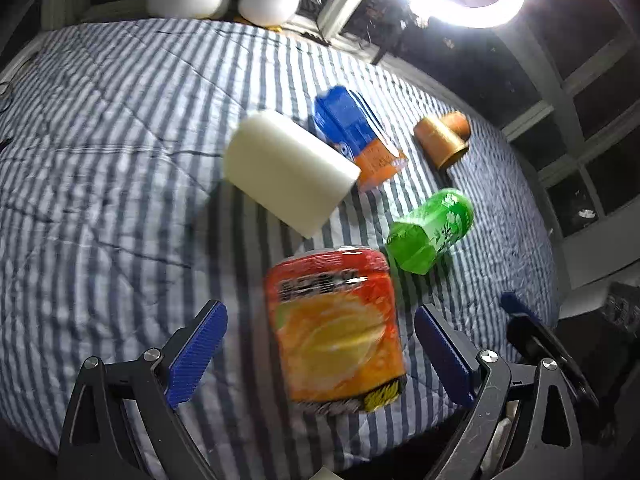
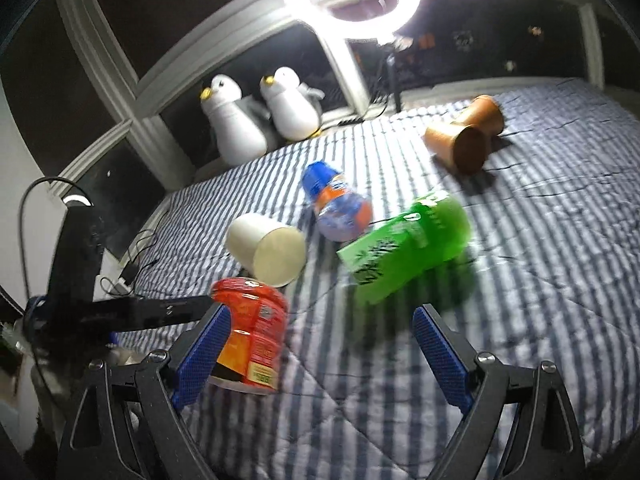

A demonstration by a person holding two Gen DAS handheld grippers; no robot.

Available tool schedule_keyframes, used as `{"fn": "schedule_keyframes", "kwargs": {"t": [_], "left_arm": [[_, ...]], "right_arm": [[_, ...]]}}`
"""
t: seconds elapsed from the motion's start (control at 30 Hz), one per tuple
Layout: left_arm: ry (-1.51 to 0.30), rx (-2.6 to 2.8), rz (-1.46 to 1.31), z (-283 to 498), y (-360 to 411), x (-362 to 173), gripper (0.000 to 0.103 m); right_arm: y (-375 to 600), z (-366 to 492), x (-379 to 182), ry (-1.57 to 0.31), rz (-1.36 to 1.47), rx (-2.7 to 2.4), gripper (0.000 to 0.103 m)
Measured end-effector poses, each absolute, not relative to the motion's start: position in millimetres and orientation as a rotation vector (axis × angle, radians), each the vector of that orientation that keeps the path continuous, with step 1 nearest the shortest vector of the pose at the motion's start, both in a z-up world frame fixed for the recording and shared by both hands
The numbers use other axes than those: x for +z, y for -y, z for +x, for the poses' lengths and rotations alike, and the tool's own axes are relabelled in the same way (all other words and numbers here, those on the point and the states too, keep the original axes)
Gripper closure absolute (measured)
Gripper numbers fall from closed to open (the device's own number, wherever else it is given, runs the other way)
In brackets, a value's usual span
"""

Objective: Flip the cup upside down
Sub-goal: 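Close the right gripper on the orange bottle while the left gripper releases it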

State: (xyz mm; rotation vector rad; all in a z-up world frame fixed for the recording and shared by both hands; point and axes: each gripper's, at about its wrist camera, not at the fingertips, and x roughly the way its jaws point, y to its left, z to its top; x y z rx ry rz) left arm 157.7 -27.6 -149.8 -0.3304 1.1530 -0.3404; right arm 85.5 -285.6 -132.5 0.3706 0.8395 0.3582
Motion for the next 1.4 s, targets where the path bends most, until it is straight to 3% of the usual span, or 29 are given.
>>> {"fn": "schedule_keyframes", "kwargs": {"t": [0.23, 0.57, 1.4], "left_arm": [[-1.082, -0.257, -0.298, 113.3, -21.8, -136.3, 0.006], [-1.069, -0.161, -0.264, 57.9, -65.7, -158.6, 0.007], [-0.979, -0.093, -0.21, 38.9, -71.4, -150.4, 0.007]], "right_arm": [[248.7, 123.4, -143.1, -1.012, 0.376, 0.477, 0.013], [214.3, 161.0, -158.9, -1.179, 0.376, 0.534, 0.013], [164.4, 190.0, -178.8, -1.305, 0.253, 0.549, 0.015]]}}
